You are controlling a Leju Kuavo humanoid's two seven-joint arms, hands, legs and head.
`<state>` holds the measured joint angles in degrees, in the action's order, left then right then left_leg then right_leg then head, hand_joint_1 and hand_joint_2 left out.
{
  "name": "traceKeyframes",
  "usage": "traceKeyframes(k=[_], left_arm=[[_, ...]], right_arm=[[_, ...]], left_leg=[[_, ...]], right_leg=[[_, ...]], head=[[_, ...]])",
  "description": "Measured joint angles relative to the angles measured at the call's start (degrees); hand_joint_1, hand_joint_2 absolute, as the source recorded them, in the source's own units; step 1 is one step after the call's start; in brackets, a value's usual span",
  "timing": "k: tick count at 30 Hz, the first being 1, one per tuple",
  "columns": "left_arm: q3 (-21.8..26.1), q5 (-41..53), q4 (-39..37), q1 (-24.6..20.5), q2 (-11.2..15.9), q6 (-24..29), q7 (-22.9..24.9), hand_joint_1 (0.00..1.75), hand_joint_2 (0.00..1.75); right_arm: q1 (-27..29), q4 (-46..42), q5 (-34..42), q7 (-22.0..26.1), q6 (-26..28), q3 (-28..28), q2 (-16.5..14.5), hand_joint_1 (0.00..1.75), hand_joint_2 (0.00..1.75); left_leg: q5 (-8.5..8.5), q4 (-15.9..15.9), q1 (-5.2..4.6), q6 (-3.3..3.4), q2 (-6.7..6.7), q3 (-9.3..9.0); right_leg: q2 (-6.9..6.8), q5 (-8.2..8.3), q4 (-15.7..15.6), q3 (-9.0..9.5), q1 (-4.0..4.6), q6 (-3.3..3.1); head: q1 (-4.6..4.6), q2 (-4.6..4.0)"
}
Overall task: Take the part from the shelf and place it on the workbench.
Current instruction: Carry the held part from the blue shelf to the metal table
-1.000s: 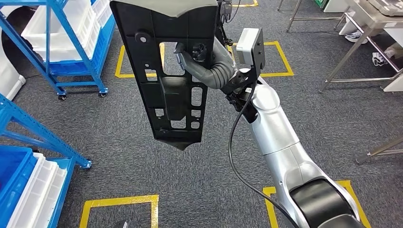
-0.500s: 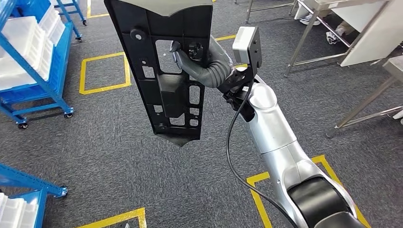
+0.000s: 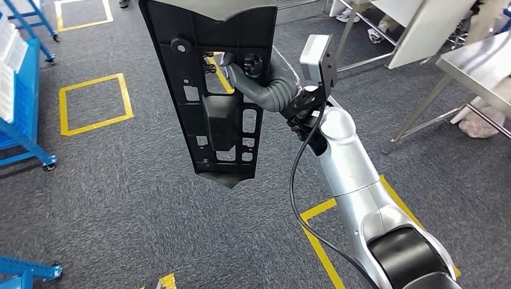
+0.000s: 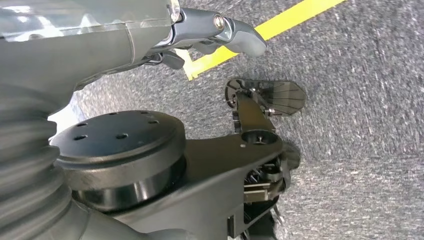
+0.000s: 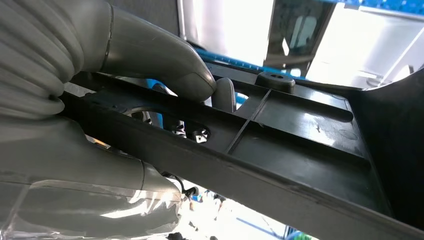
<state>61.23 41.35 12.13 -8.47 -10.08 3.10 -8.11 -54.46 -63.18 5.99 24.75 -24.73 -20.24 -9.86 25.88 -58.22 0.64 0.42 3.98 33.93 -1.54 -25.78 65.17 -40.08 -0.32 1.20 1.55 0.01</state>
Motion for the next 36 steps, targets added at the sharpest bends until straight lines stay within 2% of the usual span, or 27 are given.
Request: traceKeyframes(k=[2,3,5,6,8,9,10,11,12,13,14,16,18,20,21,23,24,25,26,27,28,29,30,31,33,34,36], left_arm=[[0.0,0.01,0.0,-0.04,-0.01,0.0,0.0,0.0,1.75],[0.0,0.01,0.0,-0.04,-0.01,0.0,0.01,0.0,1.75],[-0.01,0.02,0.0,-0.1,-0.05,0.0,0.03,0.0,1.75],[-0.01,0.03,0.0,-0.17,-0.07,-0.01,0.03,0.0,1.75],[-0.01,0.05,0.0,-0.24,-0.1,-0.02,-0.01,0.0,1.75],[-0.01,0.05,0.0,-0.18,-0.09,-0.03,-0.03,0.0,1.75],[-0.01,0.05,0.0,-0.08,-0.09,-0.03,-0.03,0.0,1.75],[-0.01,0.05,0.0,0.02,-0.09,-0.04,-0.02,0.0,1.75],[-0.01,0.05,0.0,0.09,-0.09,-0.03,-0.02,0.0,1.75],[-0.01,0.05,0.0,0.12,-0.08,-0.03,-0.02,0.0,1.75],[-0.01,0.05,0.0,0.11,-0.08,-0.03,-0.02,0.0,1.75],[-0.01,0.05,0.0,0.1,-0.06,-0.02,-0.03,0.0,1.75],[-0.01,0.05,0.0,0.07,-0.05,-0.02,-0.03,0.0,1.75],[-0.01,0.07,0.0,-0.02,-0.07,0.01,-0.03,0.0,1.75],[-0.01,0.07,0.01,-0.07,-0.09,0.03,-0.04,0.0,1.75],[-0.01,0.07,0.02,-0.14,-0.15,0.05,-0.07,0.0,1.75],[-0.01,0.07,0.02,-0.12,-0.15,0.05,-0.08,0.0,1.75],[-0.01,0.07,0.02,-0.05,-0.15,0.05,-0.07,0.0,1.75],[-0.01,0.07,0.02,0.02,-0.14,0.06,-0.07,0.0,1.75],[-0.01,0.07,0.02,0.06,-0.13,0.07,-0.07,0.0,1.75],[-0.01,0.08,0.02,0.06,-0.13,0.07,-0.07,0.0,1.75],[-0.01,0.09,0.01,0.03,-0.13,0.07,-0.07,0.0,1.75],[-0.01,0.11,0.01,-0.01,-0.13,0.07,-0.07,0.0,1.75],[-0.01,0.14,0.01,-0.04,-0.13,0.07,-0.08,0.0,1.75],[-0.01,0.22,0.01,-0.06,-0.13,0.18,-0.1,0.0,1.75],[-0.01,0.27,0.0,-0.07,-0.14,0.3,-0.11,0.0,1.75],[-0.04,0.45,0.01,-0.16,-0.15,0.6,-0.13,0.0,1.75]], right_arm=[[-0.24,-0.08,0.01,-0.05,-0.02,-0.01,-0.04,1.75,1.75],[-0.33,-0.11,0.01,-0.05,-0.03,-0.01,-0.05,1.75,1.75],[-0.37,-0.16,0.02,-0.09,-0.03,0.04,-0.04,1.75,1.75],[-0.39,-0.22,0.02,-0.09,-0.03,0.08,-0.02,1.75,1.75],[-0.52,-0.34,0.02,-0.1,-0.03,0.11,-0.1,1.75,1.75],[-0.56,-0.34,0.02,-0.11,-0.04,0.1,-0.19,1.75,1.75],[-0.49,-0.34,0.02,-0.14,-0.06,0.07,-0.28,1.75,1.75],[-0.33,-0.34,0.01,-0.16,-0.08,0.04,-0.34,1.75,1.75],[-0.17,-0.33,0.01,-0.19,-0.1,0.02,-0.35,1.75,1.75],[-0.05,-0.33,0.0,-0.2,-0.11,0.0,-0.36,1.75,1.75],[0.0,-0.34,0.0,-0.2,-0.11,0.0,-0.37,1.75,1.75],[-0.05,-0.35,0.0,-0.2,-0.08,0.0,-0.39,1.75,1.75],[-0.06,-0.37,-0.02,-0.23,-0.05,-0.02,-0.42,1.75,1.75],[0.0,-0.4,-0.07,-0.27,-0.02,0.01,-0.37,1.75,1.75],[-0.02,-0.44,-0.08,-0.28,-0.01,0.07,-0.32,1.75,1.75],[-0.14,-0.53,-0.1,-0.3,0.02,0.16,-0.25,1.75,1.75],[-0.17,-0.56,-0.1,-0.3,0.03,0.17,-0.24,1.75,1.75],[-0.11,-0.57,-0.11,-0.3,0.03,0.16,-0.23,1.75,1.75],[0.03,-0.58,-0.11,-0.29,0.03,0.16,-0.21,1.75,1.75],[0.2,-0.57,-0.11,-0.3,0.03,0.16,-0.17,1.75,1.75],[0.32,-0.57,-0.11,-0.31,0.03,0.16,-0.13,1.75,1.75],[0.37,-0.58,-0.13,-0.31,0.03,0.16,-0.1,1.75,1.75],[0.34,-0.59,-0.14,-0.32,0.03,0.15,-0.09,1.75,1.75],[0.27,-0.63,-0.15,-0.32,0.03,0.15,-0.09,1.75,1.75],[0.14,-0.73,-0.15,-0.31,0.04,0.15,-0.08,1.75,1.75],[0.13,-0.78,-0.16,-0.33,0.04,0.15,-0.07,1.75,1.75],[0.19,-0.91,-0.2,-0.38,0.05,0.18,-0.04,1.75,1.75]], left_leg=[[0.29,0.01,-0.25,-0.43,1.03,-0.29],[0.42,0.06,-0.35,-0.68,1.54,-0.45],[0.69,0.27,-0.4,-1.29,2.45,-0.86],[1.05,0.05,-0.33,-1.58,1.93,-1.0],[3.27,-3.37,-0.12,-1.96,-0.71,0.19],[5.0,-6.85,0.0,-2.05,-2.24,1.74],[6.71,-10.93,0.05,-2.14,-3.06,3.75],[7.75,-14.39,0.07,-2.24,-3.43,5.63],[7.72,-16.07,0.08,-2.33,-3.55,6.75],[6.57,-15.56,0.12,-2.38,-3.61,6.86],[4.48,-12.79,0.21,-2.4,-3.88,5.87],[0.77,-4.89,0.63,-2.4,-6.15,2.54],[-0.22,-0.92,0.85,-2.12,-8.04,0.73],[-0.18,-0.71,0.71,-1.46,-7.38,0.59],[-0.35,-0.46,0.69,-1.06,-6.7,0.5],[-0.66,0.14,0.73,-0.32,-5.29,0.33],[-0.69,0.28,0.65,-0.08,-4.56,0.29],[-0.65,0.31,0.57,0.06,-3.86,0.29],[-0.58,0.29,0.51,0.12,-3.1,0.3],[-0.5,0.27,0.48,0.13,-2.34,0.29],[-0.41,0.24,0.47,0.09,-1.59,0.26],[-0.28,0.2,0.46,0.02,-0.9,0.18],[-0.13,0.16,0.44,-0.1,-0.27,0.03],[0.04,0.14,0.36,-0.28,0.28,-0.14],[0.34,0.16,0.14,-0.8,1.3,-0.48],[0.44,0.22,0.04,-1.12,1.84,-0.64],[0.77,0.34,0.04,-1.81,2.81,-1.09]], right_leg=[[-1.98,1.76,-5.94,3.1,0.69,-0.7],[-2.37,1.8,-6.96,3.57,0.99,-0.99],[-1.03,1.95,-7.27,3.76,0.94,-1.49],[-0.36,2.09,-7.64,4.04,0.75,-1.73],[0.88,2.41,-8.32,4.66,0.29,-2.28],[1.52,2.43,-8.4,4.77,0.29,-2.43],[2.24,2.43,-8.36,4.8,0.3,-2.55],[3.07,2.39,-8.28,4.81,0.32,-2.59],[3.91,2.34,-8.16,4.82,0.33,-2.59],[4.76,2.28,-7.99,4.82,0.3,-2.54],[5.6,2.16,-7.77,4.83,0.23,-2.42],[7.2,1.79,-7.05,4.62,0.12,-1.96],[8.56,1.68,-6.56,4.09,0.02,-1.32],[9.71,1.94,-6.71,3.67,-0.15,-0.6],[9.18,1.84,-6.59,3.5,-0.13,-0.29],[5.97,0.07,-3.82,2.1,0.05,0.25],[3.89,-1.63,-0.68,0.63,0.07,0.45],[2.71,-3.49,3.28,-1.29,-0.01,0.66],[2.21,-4.89,6.99,-3.12,-0.14,0.81],[2.01,-5.36,9.19,-4.22,-0.26,0.91],[1.85,-4.75,9.17,-4.21,-0.34,0.95],[1.53,-3.19,6.74,-2.97,-0.37,0.89],[0.72,-1.16,2.61,-0.77,-0.3,0.71],[-0.82,0.31,-1.61,1.46,0.02,0.37],[-2.81,1.66,-6.64,4.01,0.69,-0.43],[-2.95,1.53,-7.14,4.14,0.97,-0.77],[-1.39,1.76,-7.5,4.29,0.83,-1.31]], head=[[-0.02,-0.01],[-0.03,0.0],[-0.04,0.01],[-0.09,0.0],[-0.26,0.0],[-0.38,-0.01],[-0.51,0.0],[-0.62,-0.01],[-0.62,-0.01],[-0.62,-0.01],[-0.62,-0.01],[-0.63,0.0],[-0.65,0.0],[-0.66,0.0],[-0.65,-0.01],[-0.23,0.01],[-0.01,0.01],[0.18,0.01],[0.19,0.01],[0.2,0.0],[0.2,-0.01],[0.21,0.0],[0.21,0.0],[0.21,0.0],[0.19,0.01],[0.16,0.0],[0.16,0.01]])
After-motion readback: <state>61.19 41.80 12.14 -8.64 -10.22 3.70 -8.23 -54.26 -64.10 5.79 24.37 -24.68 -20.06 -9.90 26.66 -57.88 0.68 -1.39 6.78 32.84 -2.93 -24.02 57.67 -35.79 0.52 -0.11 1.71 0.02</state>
